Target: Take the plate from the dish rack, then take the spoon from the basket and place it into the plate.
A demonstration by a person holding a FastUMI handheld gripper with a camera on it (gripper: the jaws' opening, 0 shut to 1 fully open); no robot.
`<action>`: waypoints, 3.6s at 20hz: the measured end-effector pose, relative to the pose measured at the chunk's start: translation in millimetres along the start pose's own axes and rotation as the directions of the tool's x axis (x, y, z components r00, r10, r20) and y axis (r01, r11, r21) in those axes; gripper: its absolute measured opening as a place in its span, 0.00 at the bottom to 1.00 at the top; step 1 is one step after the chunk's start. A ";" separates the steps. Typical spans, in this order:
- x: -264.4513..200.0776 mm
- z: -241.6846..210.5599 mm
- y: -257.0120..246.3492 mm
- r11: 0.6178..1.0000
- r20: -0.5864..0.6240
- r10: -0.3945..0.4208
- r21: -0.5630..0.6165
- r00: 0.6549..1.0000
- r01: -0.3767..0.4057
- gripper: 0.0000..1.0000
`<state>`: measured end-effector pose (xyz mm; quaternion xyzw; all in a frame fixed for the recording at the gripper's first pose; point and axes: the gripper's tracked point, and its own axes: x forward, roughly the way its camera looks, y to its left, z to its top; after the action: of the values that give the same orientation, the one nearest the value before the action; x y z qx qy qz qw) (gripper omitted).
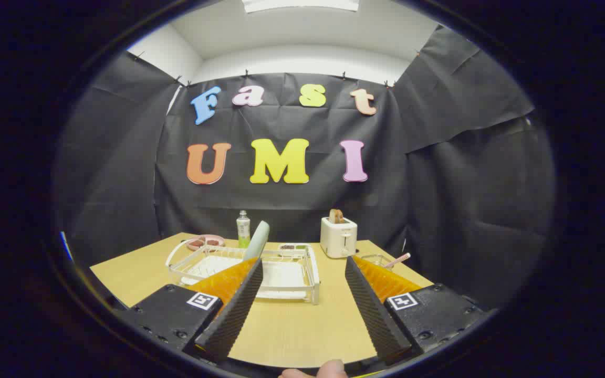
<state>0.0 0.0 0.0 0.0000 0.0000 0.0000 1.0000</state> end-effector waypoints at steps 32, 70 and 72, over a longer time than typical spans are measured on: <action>71.7 47.9 28.9 0.981 -0.064 0.168 -0.083 0.984 -0.173 1.00; 310.5 -46.4 150.4 0.979 -0.788 -0.090 -0.183 0.609 -0.091 0.44; 310.9 -37.0 148.3 0.967 -0.765 -0.149 -0.245 0.627 -0.069 0.42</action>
<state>310.9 148.3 -37.0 -0.1263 0.4312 -0.0224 0.8931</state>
